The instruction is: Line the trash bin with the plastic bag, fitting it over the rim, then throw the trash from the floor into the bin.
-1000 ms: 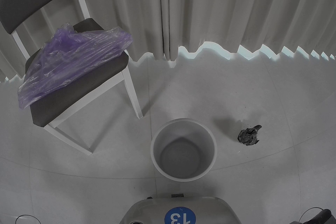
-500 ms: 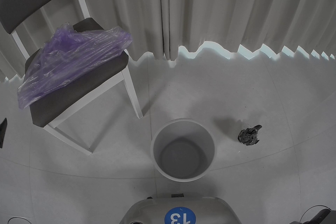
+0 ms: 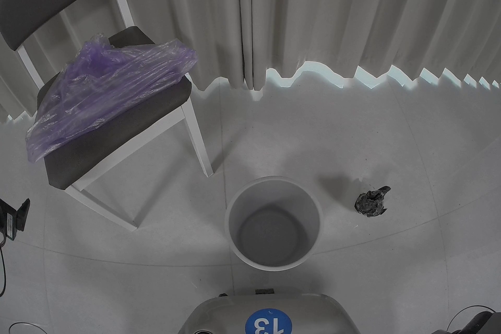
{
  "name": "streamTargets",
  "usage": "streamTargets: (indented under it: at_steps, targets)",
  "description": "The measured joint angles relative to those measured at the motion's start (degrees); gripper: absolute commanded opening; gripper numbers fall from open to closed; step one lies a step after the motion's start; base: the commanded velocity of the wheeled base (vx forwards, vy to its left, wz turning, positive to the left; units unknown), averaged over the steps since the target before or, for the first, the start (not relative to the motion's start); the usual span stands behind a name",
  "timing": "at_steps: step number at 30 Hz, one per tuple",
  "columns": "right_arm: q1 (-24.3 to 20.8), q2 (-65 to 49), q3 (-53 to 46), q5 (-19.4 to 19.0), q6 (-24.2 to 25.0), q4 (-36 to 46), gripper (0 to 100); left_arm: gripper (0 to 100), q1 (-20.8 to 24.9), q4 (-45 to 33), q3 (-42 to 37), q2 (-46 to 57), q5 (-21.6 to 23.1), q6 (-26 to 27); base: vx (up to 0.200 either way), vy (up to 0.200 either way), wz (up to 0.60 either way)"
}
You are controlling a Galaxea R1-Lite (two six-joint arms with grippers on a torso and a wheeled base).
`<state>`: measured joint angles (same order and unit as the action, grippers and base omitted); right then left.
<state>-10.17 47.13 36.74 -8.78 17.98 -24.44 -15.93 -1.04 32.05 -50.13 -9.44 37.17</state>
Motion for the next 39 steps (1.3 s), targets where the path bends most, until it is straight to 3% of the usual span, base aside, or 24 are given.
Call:
streamTargets:
  at_steps: [10,23,33,39]
  targets:
    - [-2.76,0.44,0.11,0.11,2.65,0.04,100,100,-2.39,5.94,-0.46,-7.25,-1.16,1.85,0.0,0.0,0.0]
    - [-3.0,0.44,0.46,0.11,4.62,-0.13,100,100,-5.89,24.25,-1.07,-20.13,-1.12,2.35,0.0,0.0,0.0]
    - [-2.93,0.17,0.51,0.11,4.92,-0.18,100,100,-5.81,44.34,-2.8,-30.49,-1.29,2.35,0.0,0.0,0.0]
    - [-2.84,0.0,0.57,0.11,4.97,-0.38,100,100,-4.27,49.42,-4.19,-34.63,-4.06,2.44,0.0,0.0,0.0]
